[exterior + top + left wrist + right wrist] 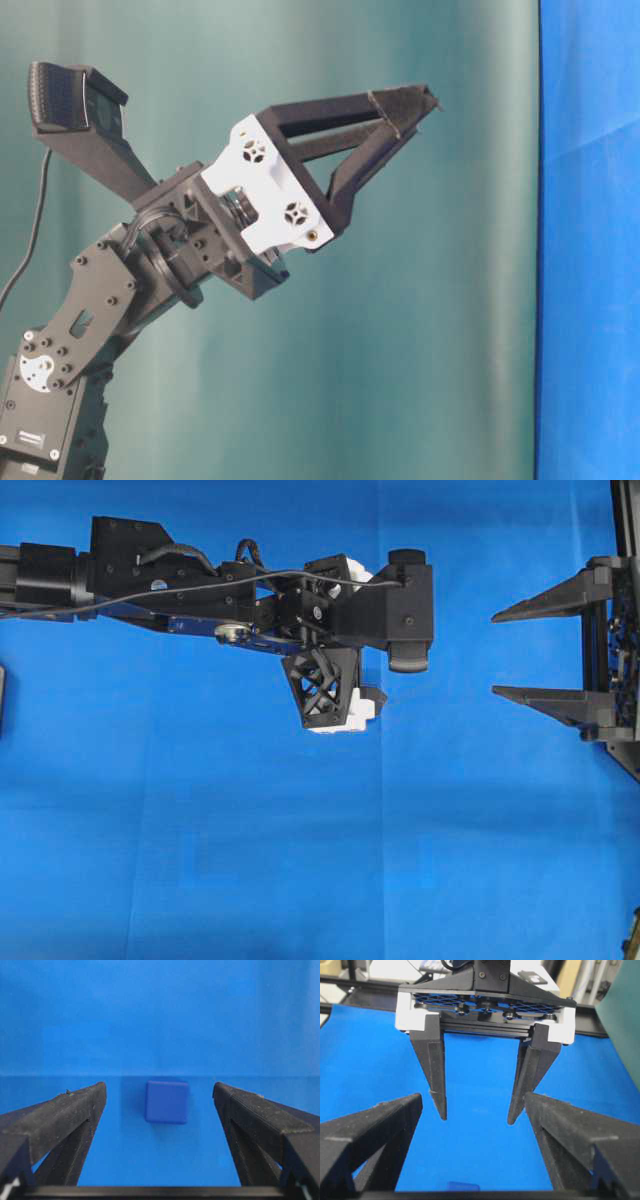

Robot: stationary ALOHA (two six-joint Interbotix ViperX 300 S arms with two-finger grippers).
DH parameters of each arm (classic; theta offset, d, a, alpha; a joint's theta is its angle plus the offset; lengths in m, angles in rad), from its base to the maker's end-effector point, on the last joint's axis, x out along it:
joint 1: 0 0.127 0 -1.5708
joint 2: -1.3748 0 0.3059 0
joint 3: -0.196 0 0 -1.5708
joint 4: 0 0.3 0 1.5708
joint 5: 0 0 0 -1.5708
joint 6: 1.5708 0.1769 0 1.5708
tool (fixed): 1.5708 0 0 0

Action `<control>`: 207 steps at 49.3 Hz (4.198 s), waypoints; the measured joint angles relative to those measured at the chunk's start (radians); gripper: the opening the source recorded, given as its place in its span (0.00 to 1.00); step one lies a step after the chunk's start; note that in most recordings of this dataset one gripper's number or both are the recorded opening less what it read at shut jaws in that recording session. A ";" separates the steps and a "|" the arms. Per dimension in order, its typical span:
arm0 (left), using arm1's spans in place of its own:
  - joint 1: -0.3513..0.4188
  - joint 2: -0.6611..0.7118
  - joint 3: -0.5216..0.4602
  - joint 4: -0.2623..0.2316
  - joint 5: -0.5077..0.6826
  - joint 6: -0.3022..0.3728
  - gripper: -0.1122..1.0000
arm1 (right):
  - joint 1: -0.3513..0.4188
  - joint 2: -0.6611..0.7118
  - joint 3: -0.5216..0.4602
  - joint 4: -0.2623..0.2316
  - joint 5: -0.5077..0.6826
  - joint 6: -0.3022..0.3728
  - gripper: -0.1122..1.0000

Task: Handover the blue block to the right arm after grasping it with the left arm, then place it in the designated position.
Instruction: 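Lower the left gripper around the blue cube and close on it, then lift the blue cube with the left gripper and raise it upright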

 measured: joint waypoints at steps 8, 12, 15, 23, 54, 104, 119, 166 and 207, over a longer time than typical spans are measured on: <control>0.000 0.000 0.002 -0.002 -0.009 -0.005 0.92 | 0.000 0.000 -0.002 0.000 0.000 0.000 0.98; 0.000 0.000 0.002 0.000 -0.011 -0.008 0.92 | 0.000 0.000 0.000 0.000 0.000 0.000 0.98; 0.000 0.000 0.002 0.000 -0.011 -0.006 0.92 | 0.000 0.000 -0.002 0.000 0.002 0.000 0.98; 0.000 -0.002 0.002 0.000 -0.011 -0.008 0.92 | 0.000 0.000 0.000 0.000 0.000 0.000 0.98; 0.000 0.000 0.012 -0.002 -0.018 -0.008 0.92 | 0.000 0.003 0.000 0.000 0.000 0.000 0.98; 0.002 0.161 0.238 0.000 -0.449 -0.035 0.92 | 0.000 0.025 0.000 0.014 0.000 0.002 0.98; 0.014 0.222 0.255 0.000 -0.499 -0.035 0.92 | 0.000 0.031 -0.002 0.014 0.000 0.002 0.98; 0.005 0.253 0.242 0.000 -0.503 -0.018 0.54 | -0.002 0.041 -0.002 0.014 0.000 0.002 0.98; 0.006 0.129 0.221 0.000 -0.365 -0.018 0.54 | -0.003 0.048 -0.002 0.014 0.002 0.002 0.98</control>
